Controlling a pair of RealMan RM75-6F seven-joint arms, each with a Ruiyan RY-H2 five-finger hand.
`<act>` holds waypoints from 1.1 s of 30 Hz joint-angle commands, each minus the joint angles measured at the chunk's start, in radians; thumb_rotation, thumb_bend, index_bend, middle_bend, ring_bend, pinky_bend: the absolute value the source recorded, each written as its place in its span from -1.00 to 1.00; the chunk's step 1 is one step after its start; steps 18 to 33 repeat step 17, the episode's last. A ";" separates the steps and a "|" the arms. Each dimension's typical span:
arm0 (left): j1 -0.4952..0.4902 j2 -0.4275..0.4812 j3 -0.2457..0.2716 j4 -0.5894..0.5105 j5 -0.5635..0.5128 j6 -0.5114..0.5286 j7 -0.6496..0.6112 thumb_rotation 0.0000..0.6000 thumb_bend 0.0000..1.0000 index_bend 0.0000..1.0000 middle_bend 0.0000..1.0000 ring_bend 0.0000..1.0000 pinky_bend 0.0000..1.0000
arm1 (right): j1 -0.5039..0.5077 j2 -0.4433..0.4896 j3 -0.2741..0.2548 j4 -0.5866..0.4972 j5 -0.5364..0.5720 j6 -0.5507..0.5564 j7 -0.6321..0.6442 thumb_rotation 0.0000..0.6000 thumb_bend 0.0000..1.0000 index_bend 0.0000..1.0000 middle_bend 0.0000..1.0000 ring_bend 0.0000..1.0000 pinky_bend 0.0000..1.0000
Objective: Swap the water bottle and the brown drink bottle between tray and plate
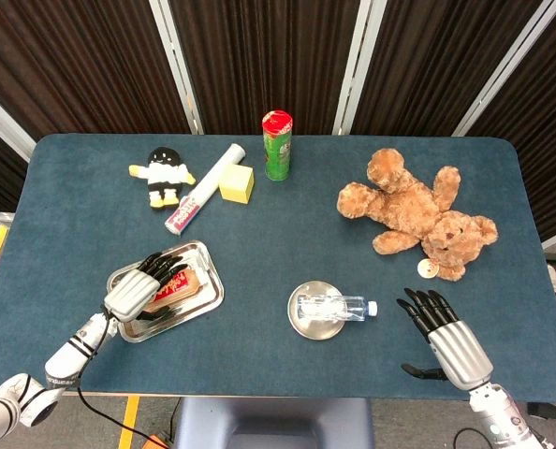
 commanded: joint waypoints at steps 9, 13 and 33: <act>0.321 0.254 0.034 -0.444 -0.009 0.484 0.211 1.00 -0.35 -1.00 -1.00 -1.00 -0.92 | -0.064 0.026 0.011 -0.032 0.004 0.082 -0.154 1.00 -0.54 -1.00 -1.00 -1.00 -1.00; 0.449 0.270 0.070 -0.463 -0.045 0.575 0.314 1.00 -0.35 -1.00 -1.00 -1.00 -0.92 | -0.090 0.030 0.003 -0.038 0.006 0.098 -0.195 1.00 -0.54 -1.00 -1.00 -1.00 -1.00; 0.481 0.265 0.057 -0.443 -0.078 0.570 0.321 1.00 -0.33 -1.00 -1.00 -1.00 -0.94 | -0.097 0.023 0.020 -0.045 0.027 0.097 -0.224 1.00 -0.54 -1.00 -1.00 -1.00 -1.00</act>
